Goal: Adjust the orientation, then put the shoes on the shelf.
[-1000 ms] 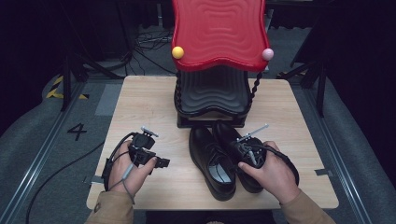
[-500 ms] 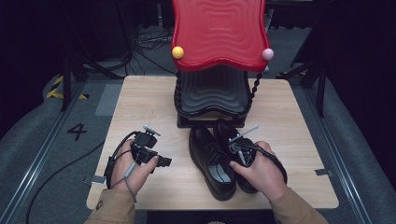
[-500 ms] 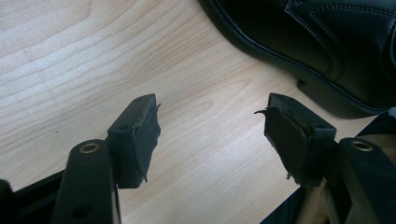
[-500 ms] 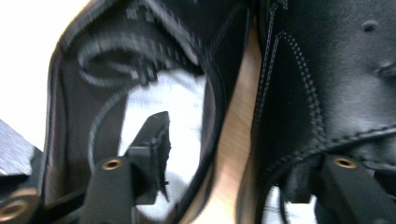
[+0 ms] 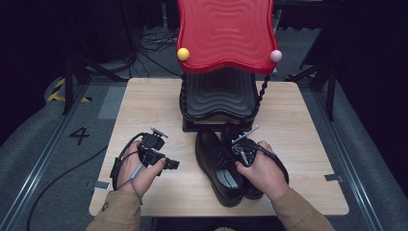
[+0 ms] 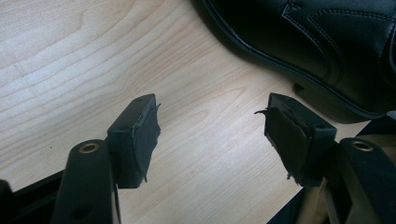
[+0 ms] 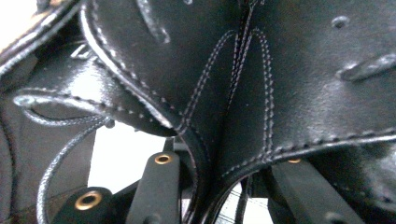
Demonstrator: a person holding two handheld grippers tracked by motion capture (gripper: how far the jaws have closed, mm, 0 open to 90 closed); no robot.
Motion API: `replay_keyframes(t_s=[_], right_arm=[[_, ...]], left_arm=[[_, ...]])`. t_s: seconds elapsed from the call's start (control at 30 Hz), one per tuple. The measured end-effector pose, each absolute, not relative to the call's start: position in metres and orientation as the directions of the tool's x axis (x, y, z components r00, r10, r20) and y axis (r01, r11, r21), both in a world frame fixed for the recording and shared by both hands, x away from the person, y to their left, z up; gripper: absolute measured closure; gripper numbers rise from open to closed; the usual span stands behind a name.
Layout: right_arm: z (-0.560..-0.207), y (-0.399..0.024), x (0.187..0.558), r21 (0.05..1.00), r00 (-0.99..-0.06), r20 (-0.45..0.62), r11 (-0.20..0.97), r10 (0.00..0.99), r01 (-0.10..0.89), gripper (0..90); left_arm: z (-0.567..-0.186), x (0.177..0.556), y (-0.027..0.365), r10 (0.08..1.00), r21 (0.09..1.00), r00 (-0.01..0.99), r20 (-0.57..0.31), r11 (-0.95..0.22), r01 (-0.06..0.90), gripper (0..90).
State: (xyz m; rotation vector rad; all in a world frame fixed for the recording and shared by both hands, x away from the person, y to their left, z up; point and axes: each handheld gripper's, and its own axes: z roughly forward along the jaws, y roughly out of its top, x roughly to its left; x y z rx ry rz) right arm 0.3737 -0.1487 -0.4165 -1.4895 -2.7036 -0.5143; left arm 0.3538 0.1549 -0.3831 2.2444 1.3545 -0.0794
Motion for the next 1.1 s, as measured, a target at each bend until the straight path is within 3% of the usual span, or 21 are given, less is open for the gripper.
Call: replay_keyframes(t_s=[0.47,0.87,1.1], right_arm=[[-0.415,-0.141,0.377,0.233,-0.616,0.126,0.581,0.777,0.780,70.2],[-0.415,-0.147,0.379,0.223,-0.558,0.163,0.520,0.814,0.824,77.3],[-0.406,-0.143,0.383,0.188,-0.525,0.112,0.500,0.844,0.845,81.4]], left_arm=[[-0.382,0.357,0.150,0.801,0.400,0.515,-0.304,-0.384,0.832,35.6],[-0.380,0.356,0.154,0.808,0.402,0.503,-0.306,-0.369,0.838,35.6],[-0.380,0.357,0.159,0.810,0.408,0.499,-0.309,-0.361,0.839,35.6]])
